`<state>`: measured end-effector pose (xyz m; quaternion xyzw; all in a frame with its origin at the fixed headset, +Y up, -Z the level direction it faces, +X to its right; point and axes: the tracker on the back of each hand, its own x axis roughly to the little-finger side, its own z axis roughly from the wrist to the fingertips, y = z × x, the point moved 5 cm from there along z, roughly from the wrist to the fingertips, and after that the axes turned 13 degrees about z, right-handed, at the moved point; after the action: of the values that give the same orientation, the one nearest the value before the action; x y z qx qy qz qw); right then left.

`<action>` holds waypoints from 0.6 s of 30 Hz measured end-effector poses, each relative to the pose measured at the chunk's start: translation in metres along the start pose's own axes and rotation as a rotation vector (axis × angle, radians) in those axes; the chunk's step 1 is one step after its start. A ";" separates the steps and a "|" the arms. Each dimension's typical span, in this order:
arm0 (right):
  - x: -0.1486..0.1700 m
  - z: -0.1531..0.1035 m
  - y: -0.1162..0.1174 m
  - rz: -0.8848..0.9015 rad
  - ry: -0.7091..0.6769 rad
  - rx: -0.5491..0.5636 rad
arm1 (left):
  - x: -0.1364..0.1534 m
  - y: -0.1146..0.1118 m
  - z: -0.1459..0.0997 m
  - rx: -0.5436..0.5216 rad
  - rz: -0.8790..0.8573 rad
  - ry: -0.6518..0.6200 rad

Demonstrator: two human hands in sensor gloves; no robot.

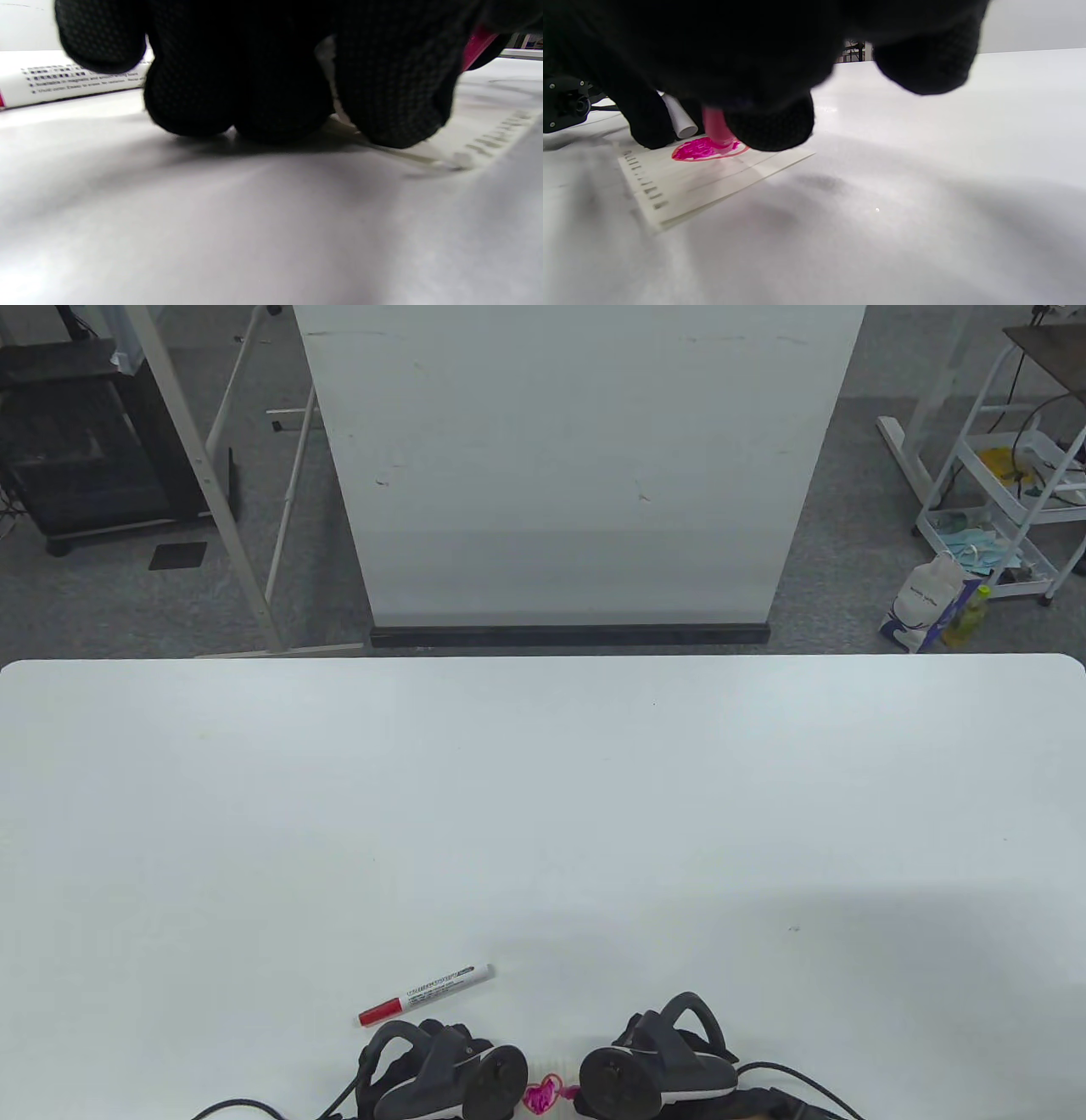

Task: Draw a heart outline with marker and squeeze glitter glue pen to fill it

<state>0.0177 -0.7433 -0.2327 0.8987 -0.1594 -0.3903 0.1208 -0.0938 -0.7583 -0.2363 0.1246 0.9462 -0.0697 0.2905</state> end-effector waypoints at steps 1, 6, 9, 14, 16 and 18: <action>0.000 0.000 -0.001 -0.006 0.005 0.011 | 0.000 0.000 0.000 0.000 0.000 0.000; 0.001 0.000 -0.001 -0.013 0.008 0.019 | 0.000 0.000 0.000 0.000 0.001 0.001; 0.001 -0.002 -0.002 -0.018 0.019 0.025 | 0.000 0.000 0.000 0.000 0.001 0.002; -0.005 -0.004 -0.005 -0.113 0.021 0.050 | 0.000 0.000 0.000 0.001 0.000 0.001; -0.006 -0.005 -0.006 -0.126 0.023 0.051 | 0.000 0.000 0.000 0.000 -0.001 0.001; -0.005 -0.005 -0.006 -0.121 0.024 0.064 | 0.000 0.000 0.000 0.001 -0.001 0.001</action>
<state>0.0195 -0.7350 -0.2278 0.9147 -0.1155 -0.3808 0.0701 -0.0937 -0.7583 -0.2364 0.1244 0.9463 -0.0702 0.2901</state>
